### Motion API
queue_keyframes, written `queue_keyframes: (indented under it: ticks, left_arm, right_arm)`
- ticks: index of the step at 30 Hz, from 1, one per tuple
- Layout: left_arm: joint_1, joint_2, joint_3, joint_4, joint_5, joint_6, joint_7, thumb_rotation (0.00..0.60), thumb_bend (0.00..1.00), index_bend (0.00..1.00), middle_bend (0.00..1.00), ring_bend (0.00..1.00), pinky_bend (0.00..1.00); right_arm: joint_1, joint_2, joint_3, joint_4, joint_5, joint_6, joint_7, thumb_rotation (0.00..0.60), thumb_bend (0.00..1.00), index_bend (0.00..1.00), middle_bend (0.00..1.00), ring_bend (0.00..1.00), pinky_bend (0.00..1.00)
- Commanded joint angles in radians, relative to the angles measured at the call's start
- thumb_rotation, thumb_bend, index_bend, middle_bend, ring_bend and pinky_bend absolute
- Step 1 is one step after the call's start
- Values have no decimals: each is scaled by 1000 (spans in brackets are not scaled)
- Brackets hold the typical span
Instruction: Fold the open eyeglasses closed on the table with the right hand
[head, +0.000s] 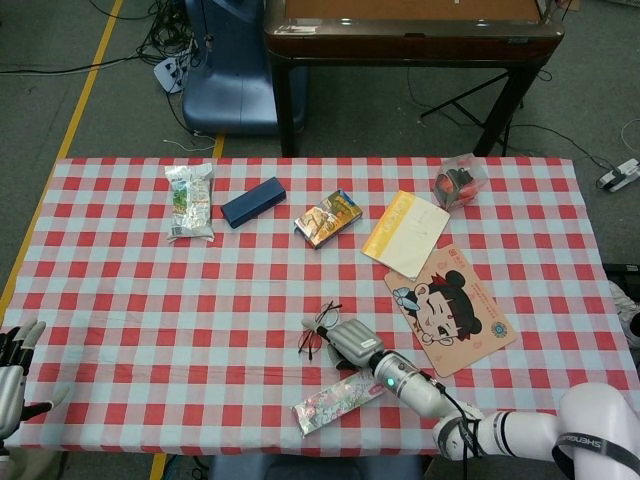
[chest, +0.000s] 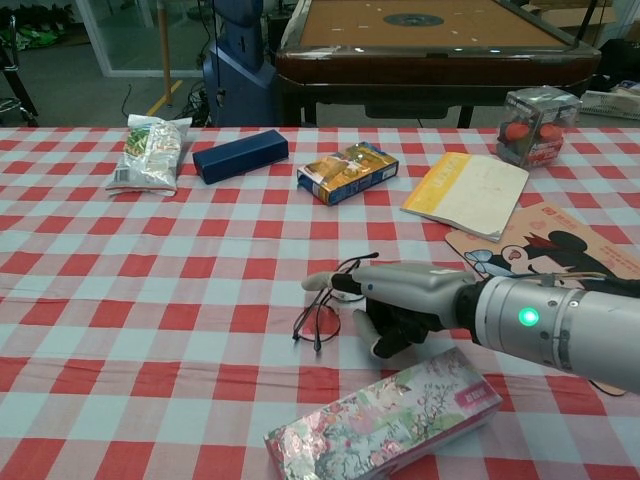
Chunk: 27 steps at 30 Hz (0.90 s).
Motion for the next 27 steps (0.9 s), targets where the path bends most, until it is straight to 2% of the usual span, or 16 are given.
queue_keyframes:
  ticks: [1,22,27]
  left_arm:
    - [0,0,0,1,-1,0,0,600,164,0,0,0,0]
    - [5,-3,0,11,-2,1,-11,600,164,0,0,0,0]
    - [6,-2,0,13,-4,2,-14,600,164,0,0,0,0]
  right_arm:
    - [3,-4,0,6,4,-6,6,600,809,0,1000,1000,1000]
    - [22,-7,-7,10,49,-28,-22,600,809,0,1000,1000,1000]
    - [-4,9,1,-26,-17,55,3,600,809,0,1000,1000,1000]
